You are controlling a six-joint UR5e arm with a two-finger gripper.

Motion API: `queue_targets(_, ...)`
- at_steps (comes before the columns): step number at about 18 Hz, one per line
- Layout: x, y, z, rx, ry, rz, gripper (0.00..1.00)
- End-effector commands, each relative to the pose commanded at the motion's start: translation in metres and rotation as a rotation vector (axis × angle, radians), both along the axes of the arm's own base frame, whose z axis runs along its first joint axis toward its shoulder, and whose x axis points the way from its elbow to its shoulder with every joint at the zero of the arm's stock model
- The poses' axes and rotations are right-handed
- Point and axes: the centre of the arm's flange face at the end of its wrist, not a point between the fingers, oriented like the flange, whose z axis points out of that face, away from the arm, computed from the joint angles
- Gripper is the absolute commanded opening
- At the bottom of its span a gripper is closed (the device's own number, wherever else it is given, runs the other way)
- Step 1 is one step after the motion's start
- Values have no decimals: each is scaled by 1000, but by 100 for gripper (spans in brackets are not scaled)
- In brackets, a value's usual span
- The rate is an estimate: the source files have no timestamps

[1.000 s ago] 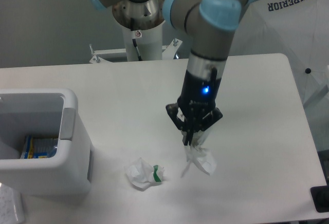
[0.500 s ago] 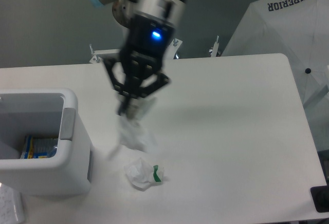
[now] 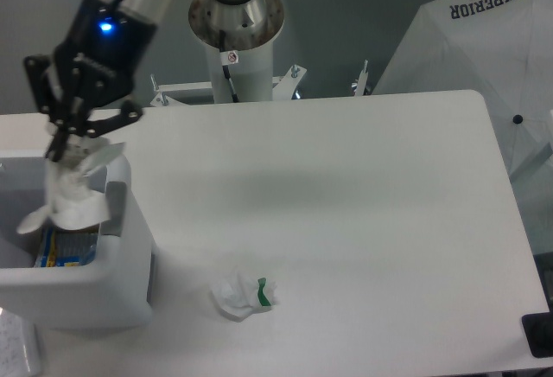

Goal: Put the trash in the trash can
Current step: 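Lift the tissue and carry it over the white bin, then open the gripper to drop the tissue into the bin, then move the gripper over the crumpled wrapper with green band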

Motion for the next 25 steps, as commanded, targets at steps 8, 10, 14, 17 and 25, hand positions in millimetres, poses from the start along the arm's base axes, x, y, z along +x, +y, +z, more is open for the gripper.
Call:
queue_targets(8, 17, 16, -12, -16, -3, -42, 76)
queue_targets(10, 16, 15, -11, -16, -3, -39, 82)
queue_targets(14, 15, 13, -6, -8, 5, -33, 91)
queue_targets(17, -43, 0, -10, -28, 34, 84, 91)
queue_targets(25, -196, -59, -83, -153, 71, 295, 91)
